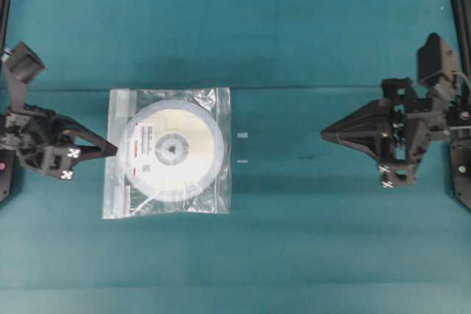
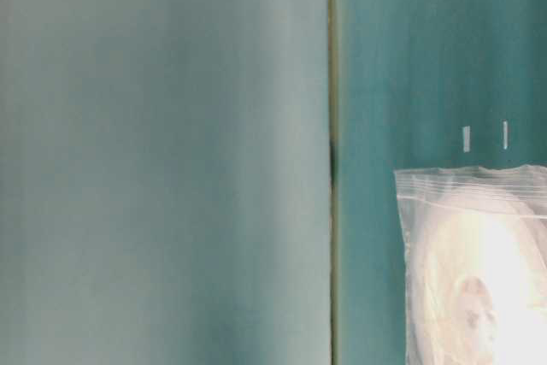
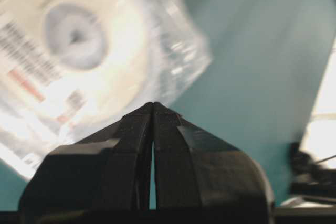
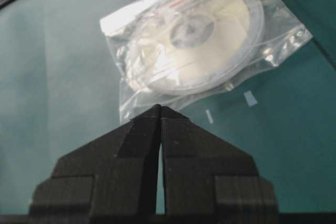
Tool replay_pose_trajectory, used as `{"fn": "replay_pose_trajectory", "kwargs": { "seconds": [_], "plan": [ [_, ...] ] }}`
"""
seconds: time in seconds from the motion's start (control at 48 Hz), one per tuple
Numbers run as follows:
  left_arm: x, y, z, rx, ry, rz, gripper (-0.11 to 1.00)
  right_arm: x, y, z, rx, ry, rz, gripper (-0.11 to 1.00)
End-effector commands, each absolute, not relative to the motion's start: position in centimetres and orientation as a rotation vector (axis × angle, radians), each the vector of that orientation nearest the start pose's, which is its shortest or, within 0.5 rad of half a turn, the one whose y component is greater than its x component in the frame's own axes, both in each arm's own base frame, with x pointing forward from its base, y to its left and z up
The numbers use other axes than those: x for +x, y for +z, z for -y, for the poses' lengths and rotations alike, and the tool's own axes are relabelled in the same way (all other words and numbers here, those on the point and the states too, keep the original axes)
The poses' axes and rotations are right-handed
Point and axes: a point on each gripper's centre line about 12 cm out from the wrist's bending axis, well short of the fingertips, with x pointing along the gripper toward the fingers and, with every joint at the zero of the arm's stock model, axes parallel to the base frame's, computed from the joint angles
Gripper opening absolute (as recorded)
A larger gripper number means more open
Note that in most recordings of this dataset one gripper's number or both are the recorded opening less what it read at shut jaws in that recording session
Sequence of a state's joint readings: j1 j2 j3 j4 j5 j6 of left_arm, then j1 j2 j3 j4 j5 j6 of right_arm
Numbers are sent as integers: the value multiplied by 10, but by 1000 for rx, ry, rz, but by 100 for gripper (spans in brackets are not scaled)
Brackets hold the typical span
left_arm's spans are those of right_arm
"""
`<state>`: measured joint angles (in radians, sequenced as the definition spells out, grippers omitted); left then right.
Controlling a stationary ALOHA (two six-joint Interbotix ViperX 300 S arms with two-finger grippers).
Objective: Take out the reel from the clear zip bag.
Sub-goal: 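Move both grippers toward the clear bag holding the white reel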
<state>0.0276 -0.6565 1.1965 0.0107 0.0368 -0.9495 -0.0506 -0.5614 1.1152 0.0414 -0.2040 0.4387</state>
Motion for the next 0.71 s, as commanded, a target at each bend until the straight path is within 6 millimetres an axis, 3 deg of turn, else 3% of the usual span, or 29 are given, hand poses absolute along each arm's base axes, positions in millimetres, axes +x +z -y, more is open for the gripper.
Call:
{"fn": "replay_pose_trajectory", "kwargs": {
  "seconds": [0.0, 0.229, 0.521, 0.688],
  "plan": [
    [222, 172, -9, -921, 326, -552, -2, 265, 221, 17, 524, -155, -301, 0],
    [212, 156, -20, -961, 384, -532, -1, 274, 213, 19, 603, -187, -326, 0],
    [204, 159, -21, -1010, 371, -452, -1, 283, 206, 23, 614, -212, -354, 0],
    [197, 156, -21, -1011, 371, -450, 16, 290, 202, 28, 617, -231, -369, 4]
  ]
}}
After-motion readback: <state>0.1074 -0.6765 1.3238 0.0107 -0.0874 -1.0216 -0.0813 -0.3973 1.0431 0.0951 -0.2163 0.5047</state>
